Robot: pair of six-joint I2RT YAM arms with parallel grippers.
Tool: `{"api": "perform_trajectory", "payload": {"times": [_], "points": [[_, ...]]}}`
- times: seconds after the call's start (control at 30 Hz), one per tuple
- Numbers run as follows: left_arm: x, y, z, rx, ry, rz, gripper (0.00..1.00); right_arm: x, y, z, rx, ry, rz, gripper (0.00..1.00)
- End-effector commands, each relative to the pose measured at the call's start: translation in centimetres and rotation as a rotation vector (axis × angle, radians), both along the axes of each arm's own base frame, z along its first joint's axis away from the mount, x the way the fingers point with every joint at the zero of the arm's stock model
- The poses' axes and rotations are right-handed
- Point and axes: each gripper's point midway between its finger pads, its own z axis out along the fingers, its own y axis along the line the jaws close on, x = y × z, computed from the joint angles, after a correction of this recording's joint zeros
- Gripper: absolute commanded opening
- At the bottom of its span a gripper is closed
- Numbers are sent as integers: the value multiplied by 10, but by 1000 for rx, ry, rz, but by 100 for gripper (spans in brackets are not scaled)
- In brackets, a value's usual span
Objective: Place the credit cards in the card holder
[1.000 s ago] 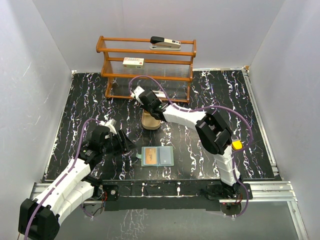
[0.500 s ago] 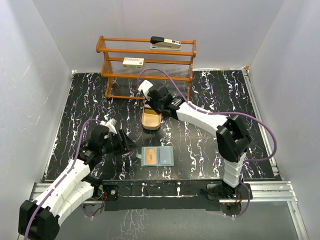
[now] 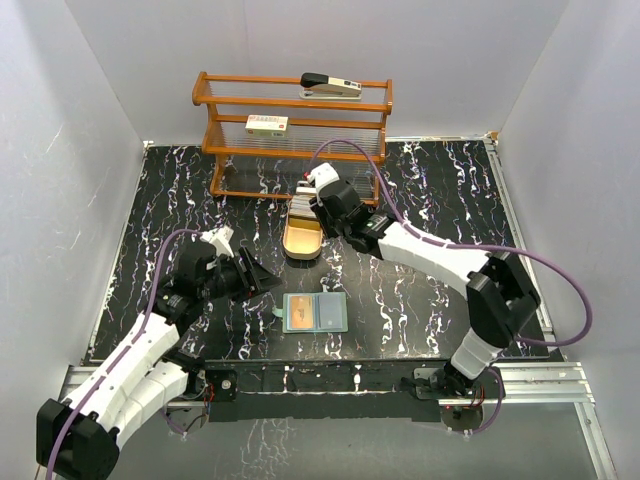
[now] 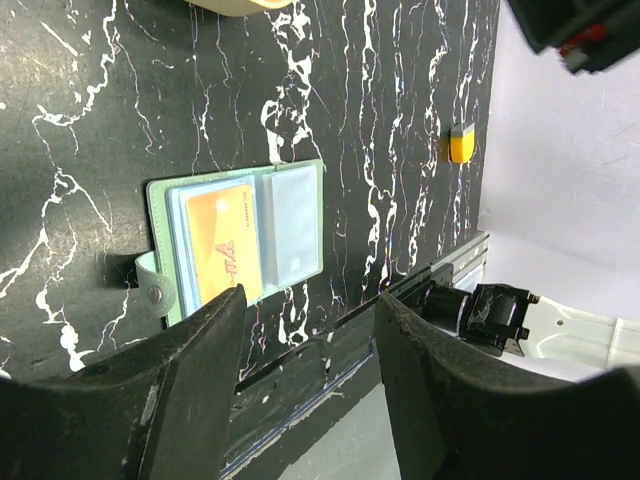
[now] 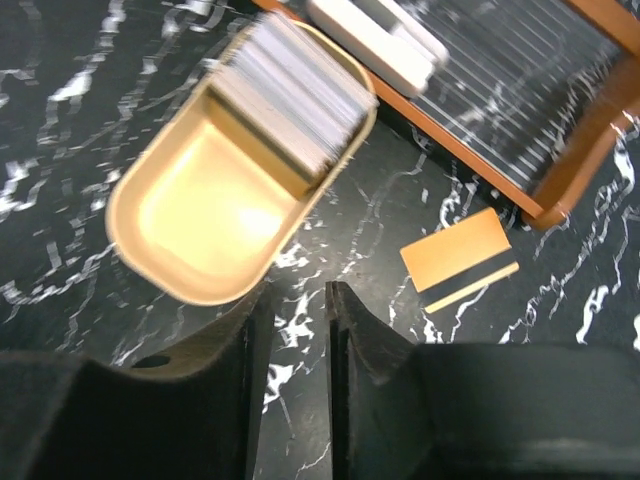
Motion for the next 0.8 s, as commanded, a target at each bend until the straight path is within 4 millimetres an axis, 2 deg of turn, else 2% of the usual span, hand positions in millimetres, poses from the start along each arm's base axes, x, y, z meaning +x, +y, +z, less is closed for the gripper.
{"api": "perform_trajectory", "payload": {"times": [0.0, 0.13, 0.2, 0.27, 0.33, 0.37, 0.4, 0.47, 0.77], "points": [[3, 0, 13, 10, -23, -7, 53, 29, -28, -14, 18, -12, -261, 28], [5, 6, 8, 54, -28, 7, 53, 38, -30, -24, 58, 27, -304, 38], [6, 8, 3, 80, -25, 5, 53, 38, -18, -23, 68, 29, -228, 42], [7, 10, 0, 103, -21, 3, 53, 36, -1, -21, 66, 10, -79, 50], [7, 12, -2, 120, -25, 1, 53, 34, 9, -20, 43, -10, 15, 59], [7, 12, -1, 125, -29, 0, 53, 37, 10, -13, 32, -33, 34, 61], [7, 13, -1, 131, -32, 1, 53, 41, 11, -25, -8, -28, 50, 61], [7, 15, 0, 139, -46, 6, 53, 50, 15, -23, -57, -51, 80, 62], [5, 18, 0, 147, -59, 0, 53, 86, 27, -44, -260, -72, 154, 62]]}}
